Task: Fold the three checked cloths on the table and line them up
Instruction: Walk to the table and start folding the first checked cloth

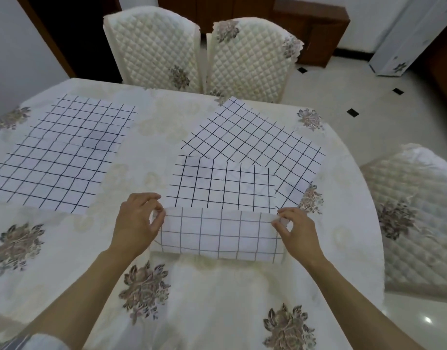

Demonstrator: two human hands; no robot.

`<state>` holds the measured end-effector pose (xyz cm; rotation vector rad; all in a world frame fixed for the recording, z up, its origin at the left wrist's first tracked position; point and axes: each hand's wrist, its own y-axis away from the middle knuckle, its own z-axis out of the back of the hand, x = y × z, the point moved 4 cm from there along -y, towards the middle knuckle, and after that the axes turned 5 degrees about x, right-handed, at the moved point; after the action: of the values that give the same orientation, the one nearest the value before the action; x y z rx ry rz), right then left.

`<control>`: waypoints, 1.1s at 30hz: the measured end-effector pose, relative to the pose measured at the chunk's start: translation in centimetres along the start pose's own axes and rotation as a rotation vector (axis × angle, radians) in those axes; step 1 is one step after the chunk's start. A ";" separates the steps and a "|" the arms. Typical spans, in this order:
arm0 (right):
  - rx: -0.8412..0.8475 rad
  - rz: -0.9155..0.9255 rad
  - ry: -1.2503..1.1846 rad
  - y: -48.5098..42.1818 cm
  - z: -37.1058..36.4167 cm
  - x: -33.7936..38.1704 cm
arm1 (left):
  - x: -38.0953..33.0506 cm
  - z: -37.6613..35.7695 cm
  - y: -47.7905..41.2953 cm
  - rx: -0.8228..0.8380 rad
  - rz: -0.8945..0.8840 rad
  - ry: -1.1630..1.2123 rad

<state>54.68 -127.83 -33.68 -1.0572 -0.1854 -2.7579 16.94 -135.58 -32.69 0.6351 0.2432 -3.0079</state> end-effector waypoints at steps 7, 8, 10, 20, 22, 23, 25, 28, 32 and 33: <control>0.012 -0.007 -0.003 -5.6 -0.6 -1.8 | 1.1 -1.0 -6.2 0.107 0.000 -0.103; 0.017 -0.013 -0.003 -6.2 -0.7 -2.1 | 1.4 -1.2 -7.0 0.128 -0.010 -0.117; 0.018 -0.019 -0.013 -7.4 -0.9 -2.5 | 1.9 -1.6 -8.4 0.190 -0.035 -0.135; 0.021 -0.067 -0.034 -10.8 -0.9 -3.8 | 1.4 -1.5 -12.4 0.526 0.101 0.429; 0.018 -0.074 -0.041 -11.2 -0.9 -3.9 | 1.2 -1.5 -12.6 0.600 0.190 0.600; 0.019 -0.072 -0.045 -11.4 -0.9 -4.0 | 1.2 -1.5 -12.6 0.632 0.222 0.665; 0.016 -0.065 -0.043 -11.7 -1.0 -4.0 | 1.4 -1.4 -12.3 0.680 0.265 0.705; 0.023 -0.078 -0.045 -12.1 -1.1 -4.0 | 2.1 -1.7 -11.9 0.643 0.342 0.671; 0.032 -0.114 -0.087 -12.4 -1.0 -3.7 | 3.6 -2.2 -12.0 0.427 0.496 0.684; 0.029 -0.129 -0.106 -12.6 -1.0 -3.7 | 4.0 -2.4 -12.1 0.381 0.517 0.663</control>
<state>54.05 -115.26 -37.50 -1.2264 -0.3181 -2.8033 13.21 -123.38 -34.77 1.4517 -0.4203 -2.2694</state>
